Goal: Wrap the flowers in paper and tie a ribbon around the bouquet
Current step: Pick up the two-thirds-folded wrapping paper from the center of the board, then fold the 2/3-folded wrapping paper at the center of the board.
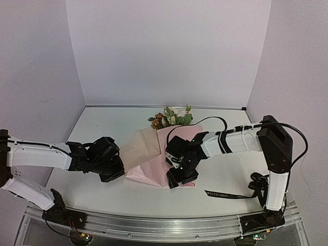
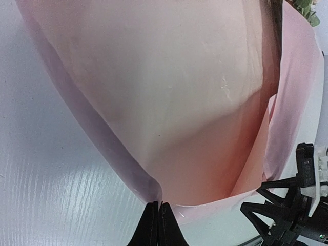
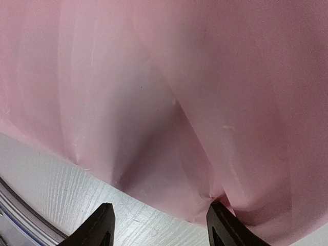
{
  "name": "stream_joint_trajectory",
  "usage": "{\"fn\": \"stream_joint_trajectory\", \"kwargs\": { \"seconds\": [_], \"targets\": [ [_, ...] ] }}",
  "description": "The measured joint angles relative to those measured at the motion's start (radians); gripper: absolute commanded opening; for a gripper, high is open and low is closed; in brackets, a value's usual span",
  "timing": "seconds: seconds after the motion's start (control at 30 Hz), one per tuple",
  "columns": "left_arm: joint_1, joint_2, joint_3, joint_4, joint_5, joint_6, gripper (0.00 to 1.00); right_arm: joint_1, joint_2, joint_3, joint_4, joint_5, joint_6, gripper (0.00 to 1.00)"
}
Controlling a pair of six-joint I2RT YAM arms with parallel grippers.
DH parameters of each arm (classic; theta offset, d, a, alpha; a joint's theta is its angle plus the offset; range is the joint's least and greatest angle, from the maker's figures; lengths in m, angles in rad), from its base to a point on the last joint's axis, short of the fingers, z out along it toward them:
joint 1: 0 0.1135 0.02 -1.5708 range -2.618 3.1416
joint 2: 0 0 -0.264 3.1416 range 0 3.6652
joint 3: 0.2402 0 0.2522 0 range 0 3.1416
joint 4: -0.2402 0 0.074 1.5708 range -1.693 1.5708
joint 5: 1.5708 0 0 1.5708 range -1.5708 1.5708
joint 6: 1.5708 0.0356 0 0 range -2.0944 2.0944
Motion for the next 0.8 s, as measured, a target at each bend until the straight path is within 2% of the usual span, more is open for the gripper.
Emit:
{"fn": "stream_joint_trajectory", "kwargs": {
  "seconds": [0.27,0.43,0.6,0.8],
  "targets": [
    [-0.004,-0.029,-0.001,-0.019,-0.017,0.018,0.00,0.016,0.004,0.018,-0.012,0.021,0.008,0.62],
    [-0.004,-0.029,-0.003,-0.043,-0.025,0.001,0.00,0.037,-0.030,0.018,-0.011,0.020,0.011,0.47],
    [-0.004,-0.029,-0.017,-0.044,-0.032,-0.009,0.00,0.064,-0.080,0.023,0.009,0.001,0.026,0.37],
    [-0.004,-0.029,-0.018,-0.043,-0.034,-0.010,0.00,0.078,-0.055,0.057,0.070,-0.048,0.061,0.24]
  ]
}}
